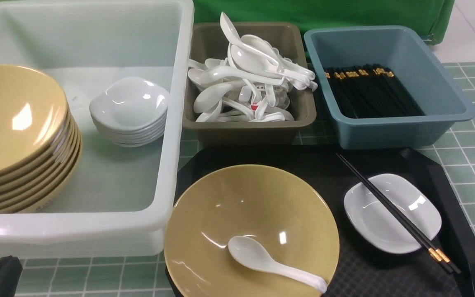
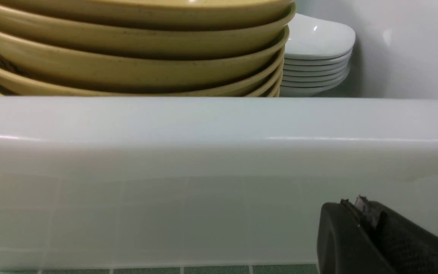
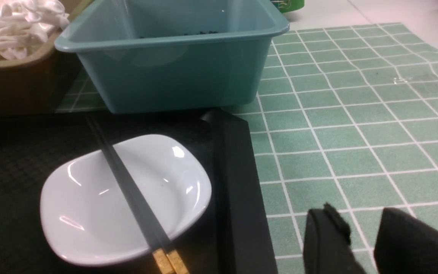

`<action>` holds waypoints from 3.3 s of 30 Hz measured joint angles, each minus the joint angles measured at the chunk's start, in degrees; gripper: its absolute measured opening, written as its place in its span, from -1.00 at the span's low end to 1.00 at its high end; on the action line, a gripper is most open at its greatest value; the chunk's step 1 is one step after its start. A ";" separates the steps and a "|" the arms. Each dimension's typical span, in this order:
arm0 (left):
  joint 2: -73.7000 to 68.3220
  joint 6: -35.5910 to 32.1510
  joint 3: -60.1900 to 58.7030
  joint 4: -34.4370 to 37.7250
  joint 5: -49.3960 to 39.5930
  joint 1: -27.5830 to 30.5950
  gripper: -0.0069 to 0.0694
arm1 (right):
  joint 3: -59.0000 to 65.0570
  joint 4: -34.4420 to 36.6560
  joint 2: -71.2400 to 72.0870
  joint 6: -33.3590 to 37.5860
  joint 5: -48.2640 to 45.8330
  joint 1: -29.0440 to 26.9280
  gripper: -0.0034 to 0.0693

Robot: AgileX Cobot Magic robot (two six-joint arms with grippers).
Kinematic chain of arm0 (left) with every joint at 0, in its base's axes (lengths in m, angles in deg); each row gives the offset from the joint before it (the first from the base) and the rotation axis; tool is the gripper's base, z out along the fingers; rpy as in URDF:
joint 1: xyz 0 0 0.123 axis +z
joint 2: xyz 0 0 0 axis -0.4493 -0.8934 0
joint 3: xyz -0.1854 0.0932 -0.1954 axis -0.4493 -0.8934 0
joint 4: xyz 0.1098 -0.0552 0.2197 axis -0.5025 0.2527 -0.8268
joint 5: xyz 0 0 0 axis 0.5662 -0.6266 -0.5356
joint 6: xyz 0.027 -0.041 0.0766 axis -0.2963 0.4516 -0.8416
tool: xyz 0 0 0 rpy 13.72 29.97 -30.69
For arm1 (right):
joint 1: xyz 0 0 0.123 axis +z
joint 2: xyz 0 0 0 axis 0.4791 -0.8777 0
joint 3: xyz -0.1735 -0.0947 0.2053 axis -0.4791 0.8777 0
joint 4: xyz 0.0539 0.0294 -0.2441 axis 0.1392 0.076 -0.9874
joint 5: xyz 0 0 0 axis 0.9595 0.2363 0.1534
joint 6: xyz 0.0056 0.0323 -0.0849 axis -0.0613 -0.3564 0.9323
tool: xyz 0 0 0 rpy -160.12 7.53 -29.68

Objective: On blue table put chopsticks spoon bowls plates into blue grey white boxes.
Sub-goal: 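Move the grippers toward the tableware on the black tray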

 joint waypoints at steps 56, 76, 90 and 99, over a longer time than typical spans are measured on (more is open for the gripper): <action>-21.82 -1.18 32.32 25.70 -19.01 0.00 -0.85 | -32.53 19.95 -21.94 10.07 -23.14 5.28 -0.80; -65.72 -16.05 64.62 7.51 -41.74 -32.07 -0.85 | -56.99 10.34 -78.08 28.54 -37.26 18.83 -0.60; -75.08 -16.00 65.68 6.91 -36.09 -37.06 -0.85 | -63.48 8.31 -98.59 25.57 -30.90 19.00 0.52; -75.20 -16.00 65.68 6.48 -33.21 -37.06 -0.85 | -63.83 7.61 -100.65 20.75 -32.71 19.16 -0.48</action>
